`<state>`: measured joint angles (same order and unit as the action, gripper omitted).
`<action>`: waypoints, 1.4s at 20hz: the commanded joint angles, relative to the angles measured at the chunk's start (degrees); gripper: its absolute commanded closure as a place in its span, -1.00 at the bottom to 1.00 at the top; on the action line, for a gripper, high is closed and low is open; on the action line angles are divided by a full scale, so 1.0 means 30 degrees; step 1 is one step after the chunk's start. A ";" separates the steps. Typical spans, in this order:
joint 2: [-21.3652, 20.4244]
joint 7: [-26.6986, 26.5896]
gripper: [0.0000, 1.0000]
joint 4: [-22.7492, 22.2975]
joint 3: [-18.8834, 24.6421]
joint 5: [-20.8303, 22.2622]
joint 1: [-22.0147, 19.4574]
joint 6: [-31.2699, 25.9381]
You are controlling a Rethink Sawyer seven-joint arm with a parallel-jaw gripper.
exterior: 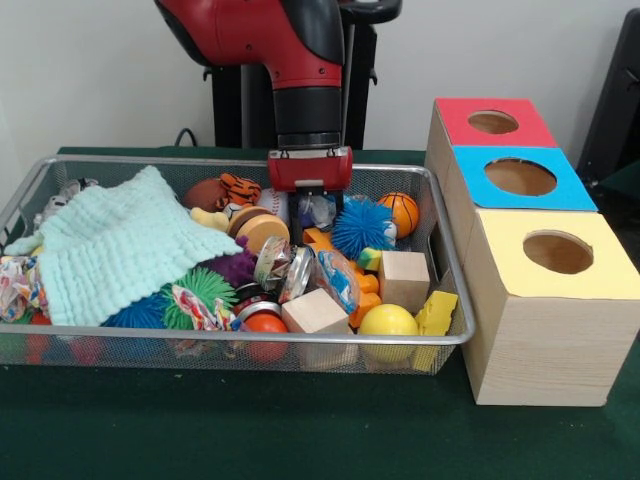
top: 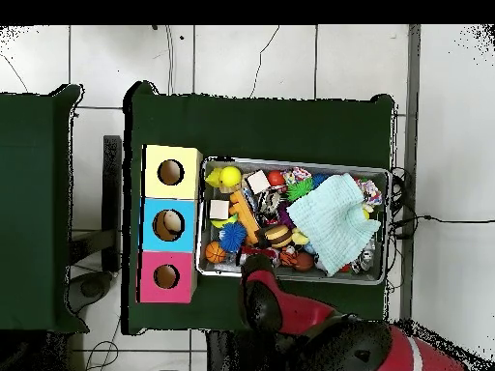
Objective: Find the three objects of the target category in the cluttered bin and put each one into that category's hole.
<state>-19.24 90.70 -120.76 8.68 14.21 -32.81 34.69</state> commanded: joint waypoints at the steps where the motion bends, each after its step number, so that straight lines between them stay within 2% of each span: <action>1: 0.2597 0.4762 -1.00 -0.2733 0.0162 -0.0298 0.0694 -0.2569; 11: 0.1280 0.4400 -1.00 -0.3605 0.0149 -0.0320 0.0541 -0.3458; 16: 0.1132 0.4020 -1.00 -0.3479 0.0320 0.0115 -0.0105 -0.4046; 28: -0.0338 0.3611 -1.00 -0.4627 0.1003 0.0057 -0.1227 -0.5395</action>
<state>-23.02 90.70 -127.20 9.72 14.20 -35.47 34.19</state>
